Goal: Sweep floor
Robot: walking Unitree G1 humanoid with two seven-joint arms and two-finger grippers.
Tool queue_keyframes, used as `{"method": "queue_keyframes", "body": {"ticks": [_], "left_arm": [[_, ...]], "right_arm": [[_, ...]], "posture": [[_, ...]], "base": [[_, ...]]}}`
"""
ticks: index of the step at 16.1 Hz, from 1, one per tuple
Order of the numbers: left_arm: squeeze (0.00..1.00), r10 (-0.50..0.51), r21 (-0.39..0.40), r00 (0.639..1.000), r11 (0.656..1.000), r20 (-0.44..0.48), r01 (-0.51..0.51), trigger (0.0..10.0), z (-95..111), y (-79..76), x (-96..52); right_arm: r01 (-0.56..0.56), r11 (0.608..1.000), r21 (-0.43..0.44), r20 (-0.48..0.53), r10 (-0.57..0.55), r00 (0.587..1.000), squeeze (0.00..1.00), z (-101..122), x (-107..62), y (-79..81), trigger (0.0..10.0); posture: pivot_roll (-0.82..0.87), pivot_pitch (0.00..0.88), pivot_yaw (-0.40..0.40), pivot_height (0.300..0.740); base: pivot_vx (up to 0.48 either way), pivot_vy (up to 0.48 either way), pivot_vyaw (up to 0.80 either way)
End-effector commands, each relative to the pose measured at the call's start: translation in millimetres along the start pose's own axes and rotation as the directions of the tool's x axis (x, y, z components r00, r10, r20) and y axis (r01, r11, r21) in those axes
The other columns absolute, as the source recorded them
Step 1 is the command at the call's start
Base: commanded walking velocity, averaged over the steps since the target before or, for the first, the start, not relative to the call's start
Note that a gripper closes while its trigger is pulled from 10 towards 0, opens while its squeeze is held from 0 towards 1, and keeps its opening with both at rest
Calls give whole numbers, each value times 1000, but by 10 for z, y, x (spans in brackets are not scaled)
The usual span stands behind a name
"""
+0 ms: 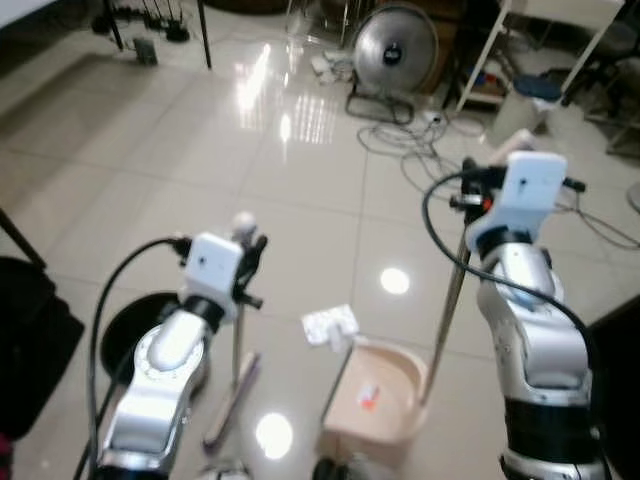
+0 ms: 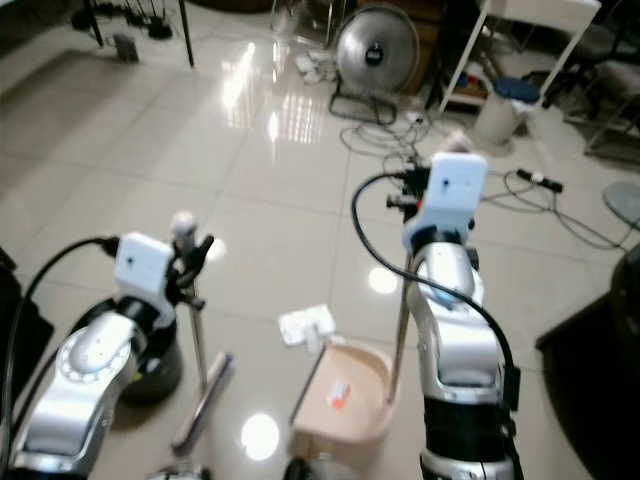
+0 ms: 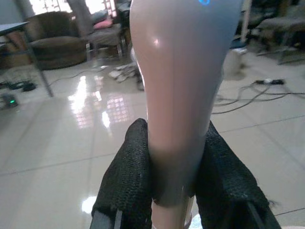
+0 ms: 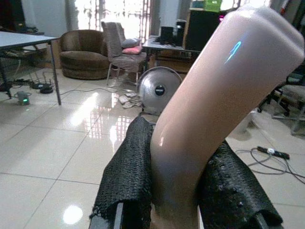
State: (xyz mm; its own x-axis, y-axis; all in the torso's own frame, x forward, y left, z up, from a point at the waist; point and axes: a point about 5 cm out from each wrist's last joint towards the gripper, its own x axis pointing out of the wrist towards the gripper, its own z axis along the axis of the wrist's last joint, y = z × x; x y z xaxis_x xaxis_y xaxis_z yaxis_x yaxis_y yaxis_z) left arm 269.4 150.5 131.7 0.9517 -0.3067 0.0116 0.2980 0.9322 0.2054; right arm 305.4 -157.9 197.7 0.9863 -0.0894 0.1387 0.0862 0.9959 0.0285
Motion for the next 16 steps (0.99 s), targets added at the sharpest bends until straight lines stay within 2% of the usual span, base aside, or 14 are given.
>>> {"method": "queue_keyframes", "body": {"ticks": [1,4,6,7,9,10,12,16], "left_arm": [[0,-6,2,999,1000,45,6,10000,78,-8,17],[0,0,2,999,1000,52,0,10000,80,9,-2],[0,23,-69,999,997,39,-21,10000,79,68,33],[0,31,-40,999,999,35,-29,10000,80,98,50],[0,61,-29,997,998,48,-60,10000,102,173,75],[0,66,-6,997,998,52,-65,10000,122,203,86],[0,67,-21,997,998,30,-67,10000,103,202,93],[0,69,-34,996,997,59,-67,10000,145,152,69]], "right_arm": [[-5,1000,4,45,4,999,0,90,-27,-14,10000],[-11,1000,10,53,10,999,0,89,-50,-39,10000],[5,1000,31,33,-6,999,0,63,-66,-80,10000],[23,999,36,10,-23,1000,0,34,-71,-100,10000],[35,998,43,-7,-35,999,0,1,-96,-125,10000],[33,998,58,-5,-33,999,0,7,-130,-124,10000],[46,997,58,18,-48,999,0,42,-147,-139,10000],[60,996,69,8,-60,998,0,27,-163,-154,10000]], "posture": [[116,96,-123,740],[111,95,-124,740],[113,99,-115,740],[112,104,-113,740],[114,104,-109,740],[112,104,-106,740],[108,106,-100,740],[111,104,-110,740]], "base": [[0,-371,0],[0,-368,0],[0,240,0],[0,480,0],[0,480,-709],[0,0,-800],[0,0,-800],[0,0,-800]]}}
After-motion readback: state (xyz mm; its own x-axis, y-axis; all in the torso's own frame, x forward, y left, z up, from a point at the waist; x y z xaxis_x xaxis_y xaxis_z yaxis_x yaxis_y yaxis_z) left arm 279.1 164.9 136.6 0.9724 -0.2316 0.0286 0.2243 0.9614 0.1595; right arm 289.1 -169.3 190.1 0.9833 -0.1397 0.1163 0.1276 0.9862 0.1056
